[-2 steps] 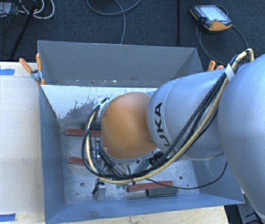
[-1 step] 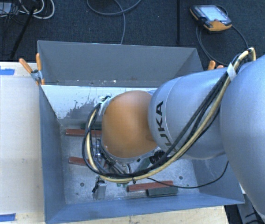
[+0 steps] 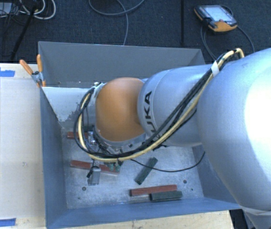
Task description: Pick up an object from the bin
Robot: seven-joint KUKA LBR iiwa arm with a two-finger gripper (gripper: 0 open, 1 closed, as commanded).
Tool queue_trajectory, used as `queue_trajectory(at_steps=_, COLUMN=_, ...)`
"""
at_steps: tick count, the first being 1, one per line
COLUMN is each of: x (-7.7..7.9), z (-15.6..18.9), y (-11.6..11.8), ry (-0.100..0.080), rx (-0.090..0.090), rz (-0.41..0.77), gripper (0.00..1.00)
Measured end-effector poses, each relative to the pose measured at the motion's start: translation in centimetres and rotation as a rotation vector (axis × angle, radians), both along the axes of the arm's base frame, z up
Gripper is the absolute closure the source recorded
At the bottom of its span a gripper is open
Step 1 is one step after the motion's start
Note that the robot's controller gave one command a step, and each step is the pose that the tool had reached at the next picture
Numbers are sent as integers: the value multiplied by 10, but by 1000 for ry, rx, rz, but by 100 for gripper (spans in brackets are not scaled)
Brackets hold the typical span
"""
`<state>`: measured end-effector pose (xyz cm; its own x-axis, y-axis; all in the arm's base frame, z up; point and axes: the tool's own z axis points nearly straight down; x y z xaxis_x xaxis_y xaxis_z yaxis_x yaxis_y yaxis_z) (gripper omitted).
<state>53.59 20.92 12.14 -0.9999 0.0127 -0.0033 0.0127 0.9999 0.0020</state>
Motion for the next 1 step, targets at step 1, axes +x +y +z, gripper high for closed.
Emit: queue_trajectory(at_steps=1, x=11, z=-52, y=-1, ry=5, rx=-2, rz=16, gripper=100)
